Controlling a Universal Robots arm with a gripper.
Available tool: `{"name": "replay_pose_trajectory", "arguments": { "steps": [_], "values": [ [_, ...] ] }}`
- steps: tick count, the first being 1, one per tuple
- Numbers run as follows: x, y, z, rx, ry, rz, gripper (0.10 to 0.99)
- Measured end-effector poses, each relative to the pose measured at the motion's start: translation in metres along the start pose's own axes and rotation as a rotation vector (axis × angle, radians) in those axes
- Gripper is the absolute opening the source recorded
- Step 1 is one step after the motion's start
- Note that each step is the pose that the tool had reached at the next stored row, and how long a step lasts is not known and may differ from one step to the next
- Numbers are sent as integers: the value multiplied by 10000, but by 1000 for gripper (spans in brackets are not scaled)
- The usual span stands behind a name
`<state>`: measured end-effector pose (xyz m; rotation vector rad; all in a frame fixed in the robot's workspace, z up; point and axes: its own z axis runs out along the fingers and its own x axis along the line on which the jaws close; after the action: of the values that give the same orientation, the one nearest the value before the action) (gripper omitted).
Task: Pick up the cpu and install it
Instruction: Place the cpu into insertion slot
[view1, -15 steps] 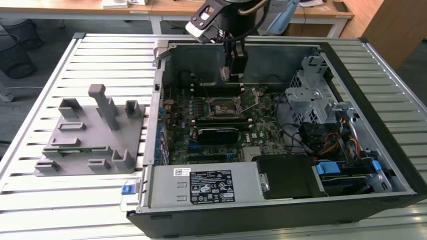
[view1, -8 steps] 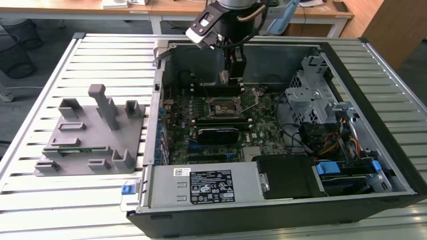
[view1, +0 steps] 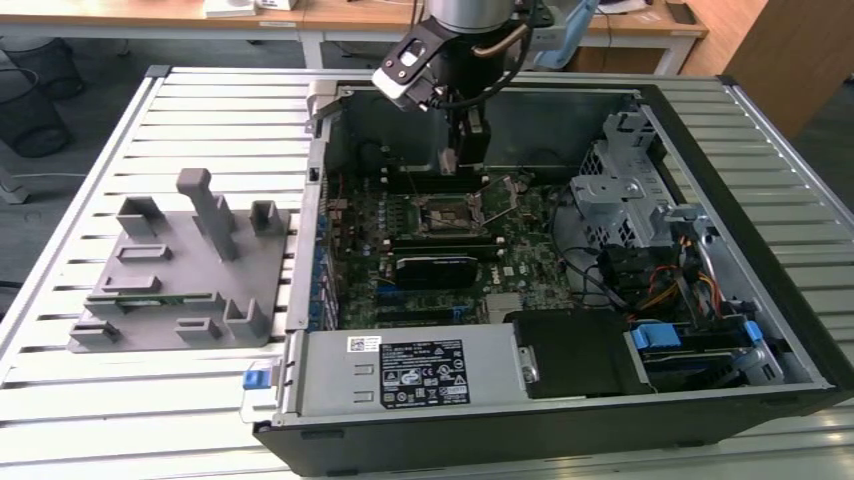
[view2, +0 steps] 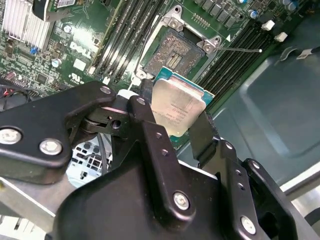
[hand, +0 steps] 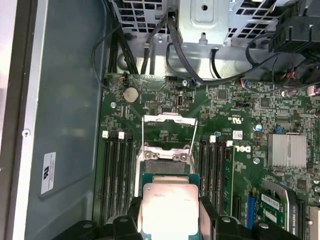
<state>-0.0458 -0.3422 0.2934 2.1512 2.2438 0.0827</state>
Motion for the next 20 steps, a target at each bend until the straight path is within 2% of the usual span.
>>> {"name": "replay_pose_trajectory", "arguments": {
  "steps": [6,11,20],
  "values": [
    [-2,20,53,-1,1,0,537],
    [-5,9,133,-51,1,0,537],
    [-5,-29,296,-52,0,15,537]
  ]
}}
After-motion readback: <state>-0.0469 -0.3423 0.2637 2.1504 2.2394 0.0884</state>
